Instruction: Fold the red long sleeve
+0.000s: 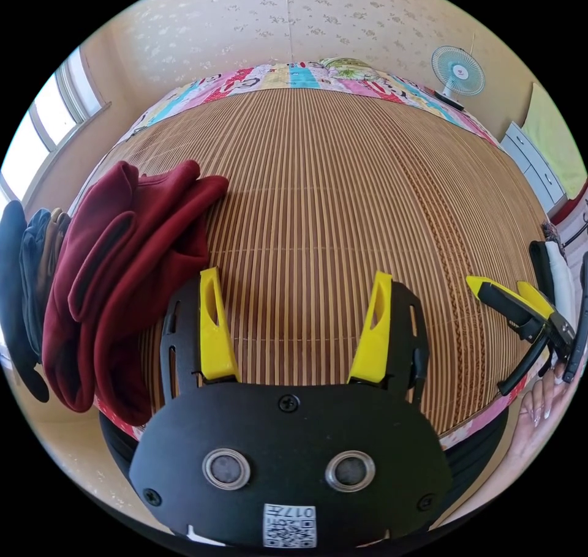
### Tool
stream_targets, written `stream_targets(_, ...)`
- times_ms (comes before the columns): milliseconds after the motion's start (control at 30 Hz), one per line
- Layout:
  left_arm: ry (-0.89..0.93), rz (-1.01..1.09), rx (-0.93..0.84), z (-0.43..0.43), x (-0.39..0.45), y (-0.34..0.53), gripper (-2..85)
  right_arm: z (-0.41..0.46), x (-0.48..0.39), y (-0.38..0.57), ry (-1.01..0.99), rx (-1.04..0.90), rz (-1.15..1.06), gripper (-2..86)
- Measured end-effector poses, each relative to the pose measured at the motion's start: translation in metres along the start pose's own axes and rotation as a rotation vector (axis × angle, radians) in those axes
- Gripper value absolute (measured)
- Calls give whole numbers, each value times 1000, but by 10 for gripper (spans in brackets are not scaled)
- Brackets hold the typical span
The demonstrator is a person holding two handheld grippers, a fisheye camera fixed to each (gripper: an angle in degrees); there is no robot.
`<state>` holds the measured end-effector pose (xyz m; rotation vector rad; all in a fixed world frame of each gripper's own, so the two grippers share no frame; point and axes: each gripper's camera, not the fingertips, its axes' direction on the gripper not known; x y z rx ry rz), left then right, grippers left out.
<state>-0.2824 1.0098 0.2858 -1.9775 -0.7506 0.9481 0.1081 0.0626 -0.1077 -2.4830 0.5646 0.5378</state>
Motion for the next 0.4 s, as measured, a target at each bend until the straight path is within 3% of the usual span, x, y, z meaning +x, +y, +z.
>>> stream_targets(400,1,8,-2,0,0,1,319,4,5,1,1,-1,1,337)
